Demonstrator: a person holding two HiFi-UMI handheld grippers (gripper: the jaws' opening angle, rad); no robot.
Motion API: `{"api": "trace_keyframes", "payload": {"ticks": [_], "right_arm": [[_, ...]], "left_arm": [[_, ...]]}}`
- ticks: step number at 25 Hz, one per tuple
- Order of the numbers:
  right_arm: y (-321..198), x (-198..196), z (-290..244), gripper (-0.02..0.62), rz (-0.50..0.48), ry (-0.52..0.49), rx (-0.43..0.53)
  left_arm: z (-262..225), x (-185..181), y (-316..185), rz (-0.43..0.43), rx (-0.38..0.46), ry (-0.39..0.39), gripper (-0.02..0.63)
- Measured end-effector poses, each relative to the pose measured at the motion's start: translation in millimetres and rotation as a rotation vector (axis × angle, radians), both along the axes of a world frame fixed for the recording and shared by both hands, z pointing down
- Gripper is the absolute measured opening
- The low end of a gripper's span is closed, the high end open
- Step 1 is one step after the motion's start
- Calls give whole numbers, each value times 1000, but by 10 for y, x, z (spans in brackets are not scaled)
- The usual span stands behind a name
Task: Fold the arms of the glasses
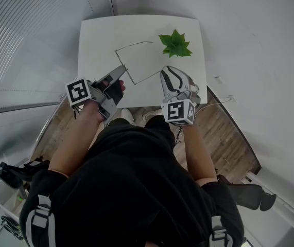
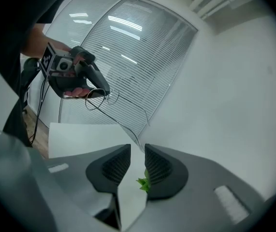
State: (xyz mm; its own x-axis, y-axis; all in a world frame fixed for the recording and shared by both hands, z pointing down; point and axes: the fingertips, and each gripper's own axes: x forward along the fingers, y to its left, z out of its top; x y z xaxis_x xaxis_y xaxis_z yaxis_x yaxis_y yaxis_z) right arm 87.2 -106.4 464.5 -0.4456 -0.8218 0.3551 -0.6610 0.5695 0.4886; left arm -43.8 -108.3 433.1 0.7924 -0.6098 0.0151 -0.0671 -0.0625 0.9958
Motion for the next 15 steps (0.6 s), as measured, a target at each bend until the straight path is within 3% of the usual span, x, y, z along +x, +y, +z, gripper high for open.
{"api": "trace_keyframes", "payload": {"ticks": [15], "right_arm": [[-58,2,59,52,23,94,44]], "left_arm": [[17,29,13,11,-12,13,12]]}}
